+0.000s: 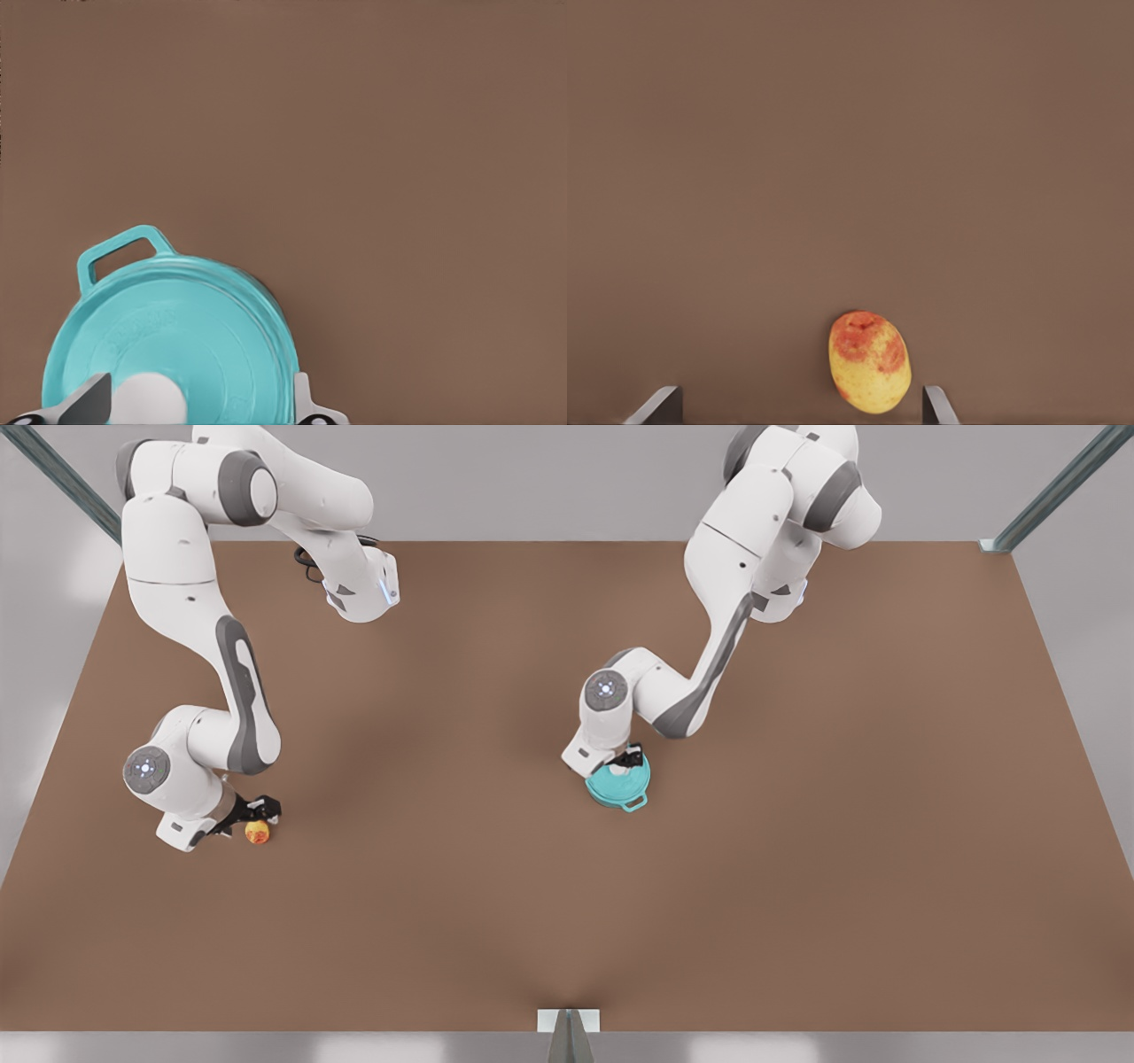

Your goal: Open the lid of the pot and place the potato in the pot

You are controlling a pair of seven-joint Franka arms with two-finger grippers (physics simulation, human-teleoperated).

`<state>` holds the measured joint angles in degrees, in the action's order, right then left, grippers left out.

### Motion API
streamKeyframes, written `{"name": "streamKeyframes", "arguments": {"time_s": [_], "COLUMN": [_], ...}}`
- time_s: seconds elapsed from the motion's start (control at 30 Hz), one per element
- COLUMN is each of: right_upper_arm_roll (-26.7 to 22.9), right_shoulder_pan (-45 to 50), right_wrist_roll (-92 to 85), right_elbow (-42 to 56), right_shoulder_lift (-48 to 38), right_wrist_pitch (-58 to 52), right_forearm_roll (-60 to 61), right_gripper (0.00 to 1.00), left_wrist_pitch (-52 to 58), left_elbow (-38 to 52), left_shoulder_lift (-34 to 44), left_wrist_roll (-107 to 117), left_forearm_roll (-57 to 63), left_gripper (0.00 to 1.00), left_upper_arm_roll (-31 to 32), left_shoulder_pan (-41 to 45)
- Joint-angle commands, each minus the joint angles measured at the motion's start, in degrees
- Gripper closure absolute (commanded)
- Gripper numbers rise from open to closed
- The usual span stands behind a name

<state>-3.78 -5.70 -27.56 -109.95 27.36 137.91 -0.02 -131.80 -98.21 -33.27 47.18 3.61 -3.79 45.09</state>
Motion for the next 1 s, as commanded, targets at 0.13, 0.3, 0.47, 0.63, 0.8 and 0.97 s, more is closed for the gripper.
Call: {"name": "streamKeyframes", "arguments": {"time_s": [0.13, 0.3, 0.47, 0.63, 0.8, 0.97], "right_upper_arm_roll": [0.0, 0.0, -0.09, -0.09, -0.09, 0.0], "right_shoulder_pan": [-1.06, -2.3, -2.38, -2.3, -3.08, -3.88], "right_wrist_roll": [-10.49, -10.67, -10.76, -10.85, -11.02, -11.99], "right_elbow": [-0.53, 0.17, 0.26, 0.79, 1.05, 1.05], "right_shoulder_lift": [2.79, 3.76, 6.04, 7.97, 8.59, 9.21], "right_wrist_pitch": [2.27, 2.89, 6.14, 8.95, 8.95, 8.95], "right_forearm_roll": [0.46, 0.29, 0.29, 0.29, 0.11, 0.29], "right_gripper": [0.0, 0.0, 0.0, 0.0, 0.03, 0.05], "left_wrist_pitch": [-2.94, -2.94, -3.55, -1.1, 4.71, 4.8], "left_elbow": [-1.02, -2.42, -5.23, -4.62, -0.23, 9.0], "left_shoulder_lift": [0.13, -0.22, 0.75, 1.36, 1.28, -2.5], "left_wrist_roll": [7.67, 8.02, 9.07, 7.93, 5.3, -8.93], "left_forearm_roll": [0.17, 0.87, 3.07, 3.16, 3.24, 2.89], "left_gripper": [0.0, 0.0, 0.0, 0.5, 0.54, 0.54], "left_upper_arm_roll": [-0.08, -0.08, -0.08, -0.17, -0.35, -1.84], "left_shoulder_pan": [-0.26, -0.17, 0.26, 0.18, -0.35, -12.47]}}
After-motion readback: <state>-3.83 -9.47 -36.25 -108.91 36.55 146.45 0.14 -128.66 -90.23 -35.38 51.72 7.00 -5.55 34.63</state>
